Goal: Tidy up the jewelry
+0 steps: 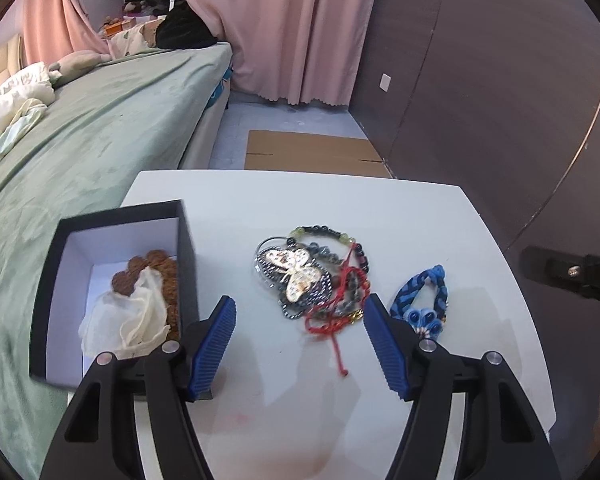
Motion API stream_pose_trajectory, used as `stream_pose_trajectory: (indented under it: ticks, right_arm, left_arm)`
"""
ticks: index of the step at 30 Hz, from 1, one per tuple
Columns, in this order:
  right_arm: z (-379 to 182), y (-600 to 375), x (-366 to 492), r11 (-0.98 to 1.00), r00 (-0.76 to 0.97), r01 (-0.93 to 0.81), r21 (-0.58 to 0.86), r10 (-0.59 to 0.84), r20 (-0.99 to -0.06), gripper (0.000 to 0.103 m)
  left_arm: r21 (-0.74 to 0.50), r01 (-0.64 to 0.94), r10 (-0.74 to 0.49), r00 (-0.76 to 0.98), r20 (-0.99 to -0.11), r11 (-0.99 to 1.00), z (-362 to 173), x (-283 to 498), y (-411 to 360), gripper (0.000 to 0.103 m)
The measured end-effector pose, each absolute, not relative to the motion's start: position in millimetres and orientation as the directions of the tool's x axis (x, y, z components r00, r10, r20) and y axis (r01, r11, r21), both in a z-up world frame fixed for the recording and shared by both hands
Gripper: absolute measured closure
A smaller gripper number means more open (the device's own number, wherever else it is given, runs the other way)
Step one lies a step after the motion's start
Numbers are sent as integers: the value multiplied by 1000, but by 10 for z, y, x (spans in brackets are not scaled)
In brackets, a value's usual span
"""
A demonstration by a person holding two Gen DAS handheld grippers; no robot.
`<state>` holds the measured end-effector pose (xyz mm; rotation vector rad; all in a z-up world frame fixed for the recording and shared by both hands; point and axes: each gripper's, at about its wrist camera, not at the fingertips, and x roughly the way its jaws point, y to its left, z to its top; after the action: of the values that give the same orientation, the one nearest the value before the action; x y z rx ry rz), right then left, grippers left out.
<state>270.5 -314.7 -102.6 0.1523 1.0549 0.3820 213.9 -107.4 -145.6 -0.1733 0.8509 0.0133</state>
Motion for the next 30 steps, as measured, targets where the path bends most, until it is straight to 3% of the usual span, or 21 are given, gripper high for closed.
stream_pose_trajectory:
  ticks: [13,16,17,30]
  right_arm:
    - [-1581,-2629,2828,922,279,-320,217,311,-909,35]
    - [-1682,-2517,2823,925,275,-346,155,258,-926,59]
    - [-1684,-2498,2818,922,280,-355,153,261,-924,74]
    - [-1439,-2802,2890,933,363,-268,240,328,-872,78]
  left_arm:
    - [-171,-133,-47,640,-767,976,-1473,1975,-814,43]
    - [-170,-129,-50,638,-768,977,-1476,1944,-788,42]
    - [-164,-127,-46,637,-770,978,-1478,1940,-796,42]
    - [-157,-63,-81,638,-766,986,-1520,2090,-1144,41]
